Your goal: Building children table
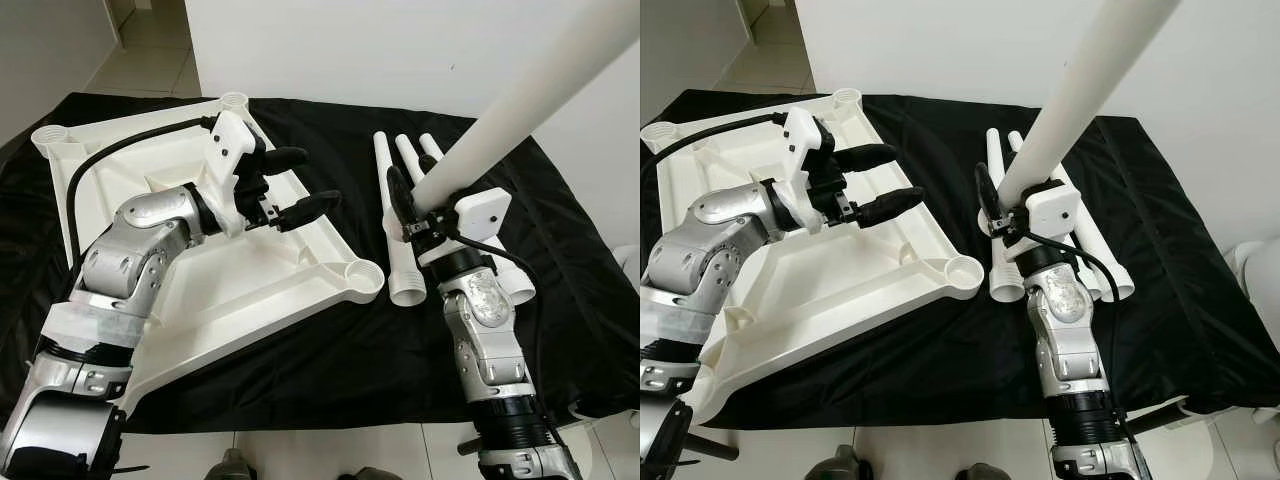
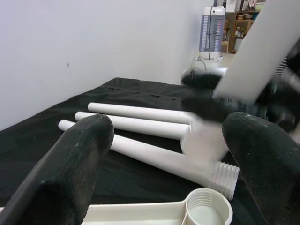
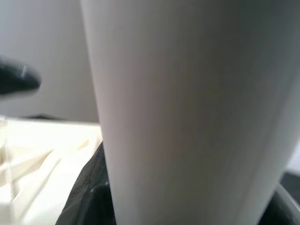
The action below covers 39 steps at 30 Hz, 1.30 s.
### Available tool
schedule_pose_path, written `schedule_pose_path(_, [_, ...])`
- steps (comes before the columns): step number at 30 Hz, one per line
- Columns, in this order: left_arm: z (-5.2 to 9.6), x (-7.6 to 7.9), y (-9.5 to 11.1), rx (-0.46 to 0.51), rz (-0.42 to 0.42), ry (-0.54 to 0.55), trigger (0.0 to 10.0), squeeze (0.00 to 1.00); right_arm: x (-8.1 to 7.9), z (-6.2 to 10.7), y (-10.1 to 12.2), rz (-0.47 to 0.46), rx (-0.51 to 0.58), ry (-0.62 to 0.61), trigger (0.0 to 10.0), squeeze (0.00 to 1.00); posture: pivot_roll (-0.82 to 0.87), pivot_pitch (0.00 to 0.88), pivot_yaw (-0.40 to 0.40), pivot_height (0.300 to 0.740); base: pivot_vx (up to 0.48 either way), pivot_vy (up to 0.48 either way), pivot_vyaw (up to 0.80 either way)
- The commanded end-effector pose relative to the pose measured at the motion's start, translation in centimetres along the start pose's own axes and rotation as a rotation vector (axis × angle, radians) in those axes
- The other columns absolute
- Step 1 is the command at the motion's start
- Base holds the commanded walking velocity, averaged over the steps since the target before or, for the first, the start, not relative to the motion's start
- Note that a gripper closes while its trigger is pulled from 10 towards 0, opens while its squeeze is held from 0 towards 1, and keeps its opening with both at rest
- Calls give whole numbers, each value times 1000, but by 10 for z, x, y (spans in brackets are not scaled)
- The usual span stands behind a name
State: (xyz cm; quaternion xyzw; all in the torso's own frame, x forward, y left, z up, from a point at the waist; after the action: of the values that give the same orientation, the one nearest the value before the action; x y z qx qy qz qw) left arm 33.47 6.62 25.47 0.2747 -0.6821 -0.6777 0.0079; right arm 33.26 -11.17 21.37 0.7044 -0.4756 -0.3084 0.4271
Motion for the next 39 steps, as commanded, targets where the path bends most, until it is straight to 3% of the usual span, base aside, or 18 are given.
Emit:
schedule_pose_path(1, [-1,0,0,-1,-11,-13,10000,0,3,3,-12,-43,-67,-23,10000,0,64,7,-35,740,0,0,0])
schedule_pose_path(5, [-1,-2,0,-1,-13,-9,10000,0,3,5,-32,-83,-170,-41,10000,0,62,10,-33,740,0,0,0])
schedule_pose_path(7, [-1,-2,0,-1,-13,-9,10000,0,3,5,-32,-83,-170,-41,10000,0,62,10,-33,740,0,0,0])
schedule_pose_path(11, [-2,-1,-1,-1,-8,-10,10000,0,-4,7,-51,-60,-287,6,10000,0,63,14,-36,740,0,0,0])
schedule_pose_path(34, [5,-2,-6,-14,-4,9,10000,0,-23,7,-74,11,-418,159,10000,0,77,7,-64,740,0,0,0])
schedule_pose_path(39, [7,0,-6,-17,-4,15,10000,0,-26,13,-94,52,-475,195,10000,0,85,11,-71,740,0,0,0])
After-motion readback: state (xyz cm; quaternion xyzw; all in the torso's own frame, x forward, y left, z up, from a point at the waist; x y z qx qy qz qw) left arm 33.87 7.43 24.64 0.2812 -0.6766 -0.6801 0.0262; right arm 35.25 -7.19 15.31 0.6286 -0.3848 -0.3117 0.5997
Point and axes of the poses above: a point about 5 cm out from each wrist's last joint towards the gripper, its own z axis pointing back from the gripper into the wrist, its own y axis along the axis of the wrist's last joint, x = y × z, the point moved 5 cm from there along -z, pointing out of the wrist towards the gripper, and after that the axes turned 8 degrees about -z, right-handed, at the moved point
